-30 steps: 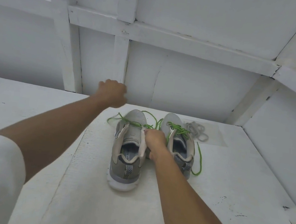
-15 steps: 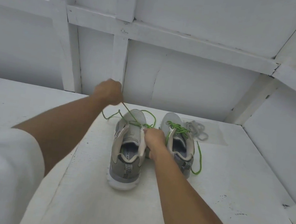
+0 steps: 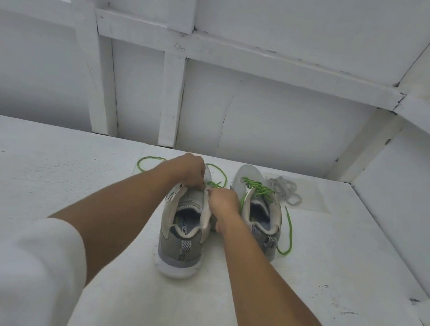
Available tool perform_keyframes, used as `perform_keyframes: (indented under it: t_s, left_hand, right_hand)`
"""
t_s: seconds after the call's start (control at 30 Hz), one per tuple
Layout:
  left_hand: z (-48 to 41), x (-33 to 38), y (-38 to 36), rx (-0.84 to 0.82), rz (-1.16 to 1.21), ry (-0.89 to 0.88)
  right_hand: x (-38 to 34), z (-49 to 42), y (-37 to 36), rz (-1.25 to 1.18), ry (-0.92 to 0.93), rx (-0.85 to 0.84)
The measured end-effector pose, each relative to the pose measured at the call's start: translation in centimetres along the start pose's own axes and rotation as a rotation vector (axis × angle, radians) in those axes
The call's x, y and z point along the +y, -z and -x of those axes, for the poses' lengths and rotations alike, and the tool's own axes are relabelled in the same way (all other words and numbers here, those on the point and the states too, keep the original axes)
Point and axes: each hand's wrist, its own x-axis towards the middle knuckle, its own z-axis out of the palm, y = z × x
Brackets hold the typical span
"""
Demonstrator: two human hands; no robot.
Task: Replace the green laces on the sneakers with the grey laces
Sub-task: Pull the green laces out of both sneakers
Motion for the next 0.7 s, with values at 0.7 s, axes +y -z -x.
perform_keyframes:
  t_s: [0.7]
  left_hand:
    - [1.6, -7.1, 4.4, 0.294, 0.019, 0.312]
  right_hand:
    - [0.2, 0.0, -0.2, -0.070, -0.012, 0.018]
